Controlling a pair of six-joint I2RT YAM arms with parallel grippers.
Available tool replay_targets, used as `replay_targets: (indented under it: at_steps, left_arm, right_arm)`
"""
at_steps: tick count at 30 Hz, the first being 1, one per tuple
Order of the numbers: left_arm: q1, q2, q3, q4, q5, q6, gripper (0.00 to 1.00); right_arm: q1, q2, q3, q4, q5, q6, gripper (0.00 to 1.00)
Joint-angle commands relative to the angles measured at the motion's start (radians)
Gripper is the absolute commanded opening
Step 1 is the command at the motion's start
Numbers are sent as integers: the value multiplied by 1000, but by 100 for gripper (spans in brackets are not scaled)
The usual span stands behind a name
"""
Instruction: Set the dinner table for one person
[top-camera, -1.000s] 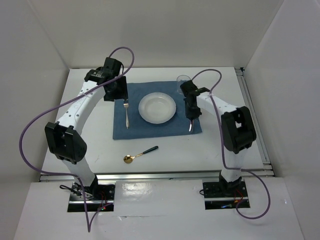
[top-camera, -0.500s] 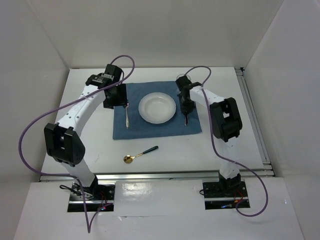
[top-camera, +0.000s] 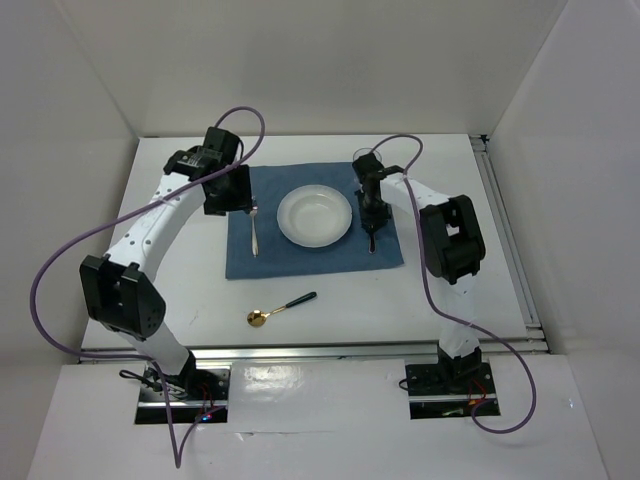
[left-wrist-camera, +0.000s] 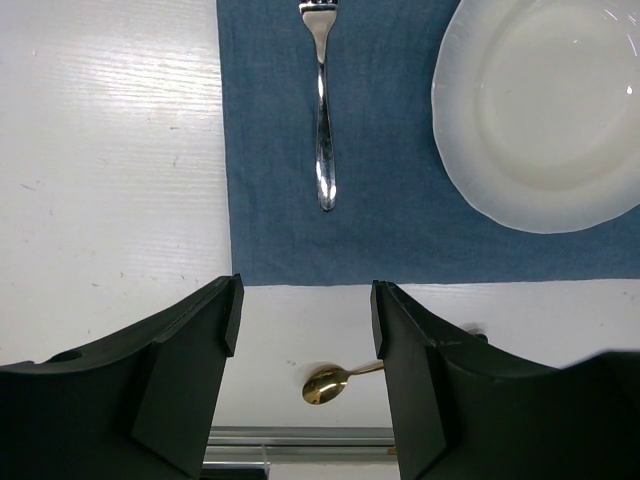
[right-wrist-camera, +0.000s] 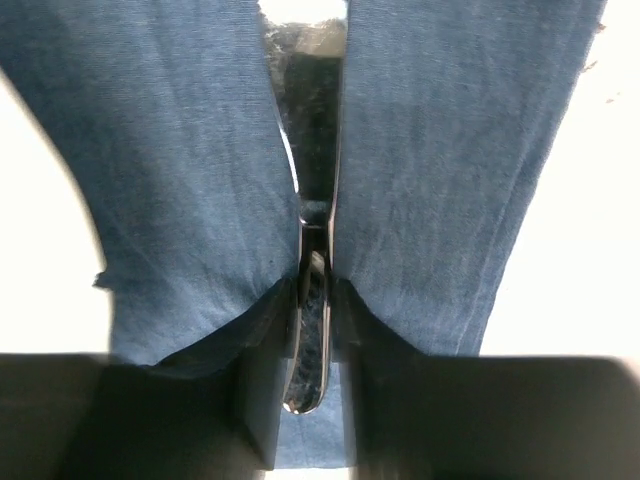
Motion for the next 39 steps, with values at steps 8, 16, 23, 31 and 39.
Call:
replay_targets:
  at_steps: [8,16,23,31,39]
  left_arm:
    - [-5,-97,37,-11,9,-20,71]
    - [-5,-151,-51,3,41,-18,69]
    - [-28,-284,-307,68,128,-125,69]
    - [-198,-453,-629,170,162,-454,68]
    - [50,-351,-285,-80,6,-343,72]
  right_arm:
    - [-12,-279,-34,-30,26,101,58]
    - [213,-556,-273,62,-65,89,58]
    - [364,-611,-364,60,-60,133,82]
    - [414,-622,-413,164,-194,1,76]
    - [627,-499,-413,304,-111,-272,83]
